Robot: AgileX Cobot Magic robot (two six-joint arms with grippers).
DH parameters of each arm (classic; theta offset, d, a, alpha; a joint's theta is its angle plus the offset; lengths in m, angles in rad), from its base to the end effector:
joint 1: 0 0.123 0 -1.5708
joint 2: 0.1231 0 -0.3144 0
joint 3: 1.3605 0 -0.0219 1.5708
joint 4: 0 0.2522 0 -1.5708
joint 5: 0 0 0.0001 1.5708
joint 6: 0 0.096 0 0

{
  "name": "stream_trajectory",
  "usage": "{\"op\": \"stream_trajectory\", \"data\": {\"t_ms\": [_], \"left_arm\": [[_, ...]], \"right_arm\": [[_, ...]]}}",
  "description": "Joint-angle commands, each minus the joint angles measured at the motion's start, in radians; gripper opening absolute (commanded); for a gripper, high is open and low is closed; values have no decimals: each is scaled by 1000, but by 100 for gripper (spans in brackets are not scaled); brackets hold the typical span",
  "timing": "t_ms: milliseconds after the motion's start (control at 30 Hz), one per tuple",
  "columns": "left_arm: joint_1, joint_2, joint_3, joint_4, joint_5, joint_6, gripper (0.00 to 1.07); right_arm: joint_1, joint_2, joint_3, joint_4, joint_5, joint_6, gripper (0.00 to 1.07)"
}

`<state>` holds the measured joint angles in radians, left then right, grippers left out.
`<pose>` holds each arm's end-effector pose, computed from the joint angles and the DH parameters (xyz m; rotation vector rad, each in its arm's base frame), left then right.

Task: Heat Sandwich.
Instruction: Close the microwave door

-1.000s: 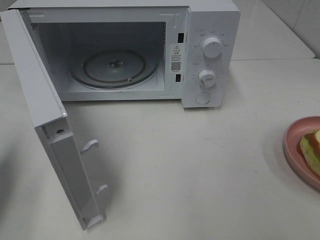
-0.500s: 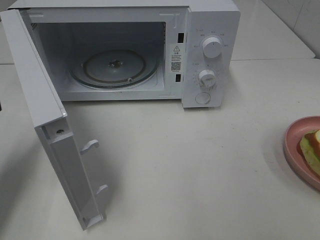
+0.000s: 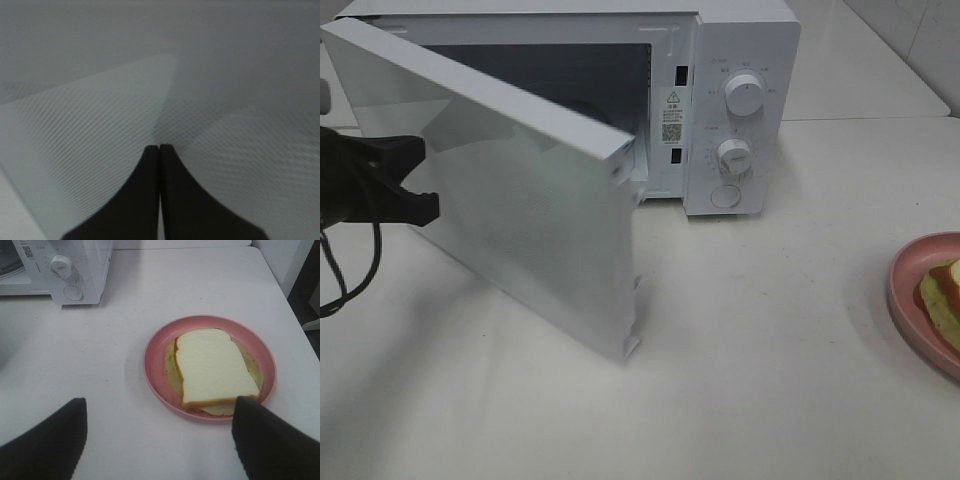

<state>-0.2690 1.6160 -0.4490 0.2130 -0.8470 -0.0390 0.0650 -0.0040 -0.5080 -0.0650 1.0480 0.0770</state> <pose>0.2686 -0.0898 0.1979 0.4472 1.7637 -0.2617 -0.0295 -0.0073 0.2791 0.0151 2.0179 0.0127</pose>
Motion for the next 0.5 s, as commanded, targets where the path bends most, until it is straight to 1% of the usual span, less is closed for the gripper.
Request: {"op": "stream_trajectory", "data": {"t_ms": [33, 100, 167, 300, 333, 467, 500], "left_arm": [[-36, 22, -39, -1, -21, 4, 0], [-71, 53, -81, -28, -16, 4, 0], [-81, 61, -95, -39, -16, 4, 0], [-143, 117, -163, -85, -9, 4, 0], [-143, 117, -163, -85, -9, 4, 0], [-193, 169, -237, -121, 0, 4, 0], [-193, 169, -237, -121, 0, 4, 0]], "right_arm": [[-7, -28, 1, 4, -12, -1, 76], [-7, -28, 1, 4, -12, -1, 76], [-7, -28, 1, 4, -12, -1, 76], [-7, -28, 1, 4, -12, -1, 76], [-7, -28, 1, 4, -12, -1, 76], [-7, -28, 1, 4, -12, -1, 76], [-7, -28, 1, 4, -12, -1, 76]]}}
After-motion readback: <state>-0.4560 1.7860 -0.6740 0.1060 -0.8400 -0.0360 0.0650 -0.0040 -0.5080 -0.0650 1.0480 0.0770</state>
